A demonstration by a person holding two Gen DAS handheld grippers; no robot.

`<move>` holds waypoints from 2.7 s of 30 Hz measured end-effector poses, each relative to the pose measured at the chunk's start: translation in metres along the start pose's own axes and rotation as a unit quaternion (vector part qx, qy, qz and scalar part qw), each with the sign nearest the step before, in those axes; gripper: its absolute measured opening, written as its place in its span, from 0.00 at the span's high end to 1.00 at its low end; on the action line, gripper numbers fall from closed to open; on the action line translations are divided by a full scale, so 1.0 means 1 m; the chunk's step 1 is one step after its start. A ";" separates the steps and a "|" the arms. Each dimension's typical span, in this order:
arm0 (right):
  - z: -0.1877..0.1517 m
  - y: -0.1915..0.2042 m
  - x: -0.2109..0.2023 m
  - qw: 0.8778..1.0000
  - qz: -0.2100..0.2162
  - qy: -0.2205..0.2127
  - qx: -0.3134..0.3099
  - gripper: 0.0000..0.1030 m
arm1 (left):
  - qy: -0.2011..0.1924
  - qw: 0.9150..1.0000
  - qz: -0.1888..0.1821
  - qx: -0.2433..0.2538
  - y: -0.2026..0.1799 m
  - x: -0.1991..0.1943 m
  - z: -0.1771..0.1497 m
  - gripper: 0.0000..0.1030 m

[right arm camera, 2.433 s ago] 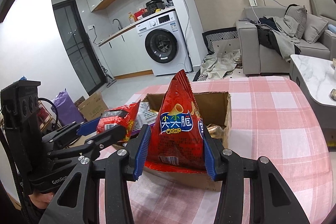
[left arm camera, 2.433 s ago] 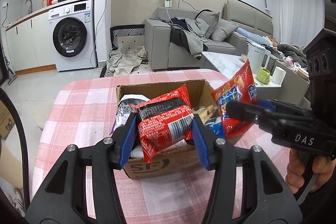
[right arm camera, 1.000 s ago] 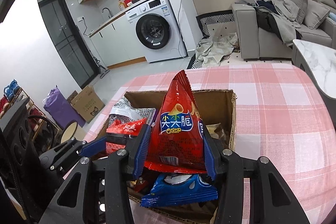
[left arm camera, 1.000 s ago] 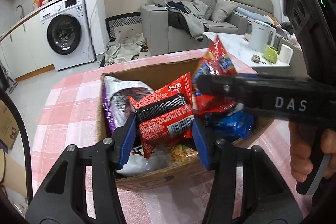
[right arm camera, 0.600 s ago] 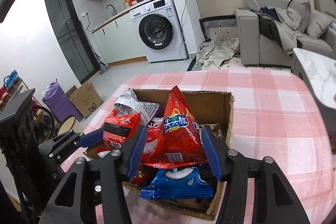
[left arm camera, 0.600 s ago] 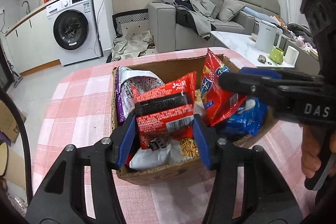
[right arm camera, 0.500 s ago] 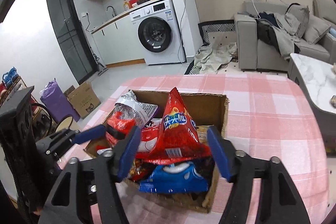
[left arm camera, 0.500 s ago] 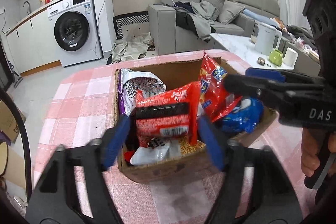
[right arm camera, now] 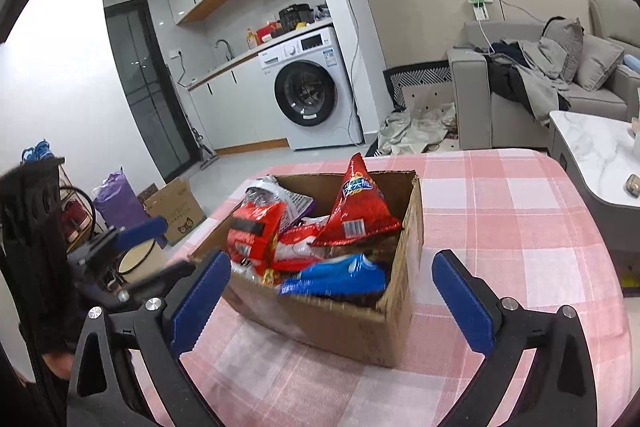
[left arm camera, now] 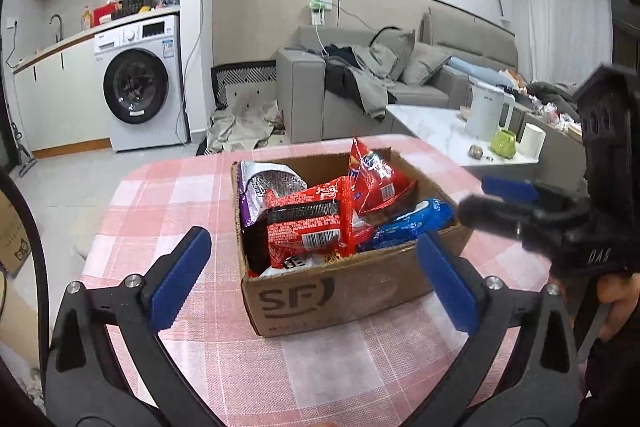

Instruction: Organize snacks

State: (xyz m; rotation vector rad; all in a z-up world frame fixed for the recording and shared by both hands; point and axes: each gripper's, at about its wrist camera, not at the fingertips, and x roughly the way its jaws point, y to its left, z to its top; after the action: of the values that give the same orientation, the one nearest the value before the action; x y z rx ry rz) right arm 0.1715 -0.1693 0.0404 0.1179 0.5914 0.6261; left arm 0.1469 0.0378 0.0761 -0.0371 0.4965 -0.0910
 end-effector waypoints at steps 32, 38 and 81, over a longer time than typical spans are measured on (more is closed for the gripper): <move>-0.072 0.025 -0.017 0.996 -0.022 -0.052 -0.074 0.00 | -0.039 0.998 0.047 -0.009 0.003 -0.021 -0.075 0.00; -0.073 0.026 -0.021 0.994 -0.029 -0.069 -0.080 0.00 | -0.048 0.998 0.045 -0.007 0.002 -0.023 -0.076 0.00; -0.076 0.025 -0.027 0.993 -0.032 -0.081 -0.074 0.00 | -0.055 0.998 0.040 -0.004 -0.002 -0.026 -0.079 0.00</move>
State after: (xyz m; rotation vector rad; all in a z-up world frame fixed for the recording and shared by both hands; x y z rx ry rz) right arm 0.0993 -0.1702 -0.0026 0.0113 0.3886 0.5898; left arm 0.0864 0.0376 0.0186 -0.0290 0.3870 -0.0083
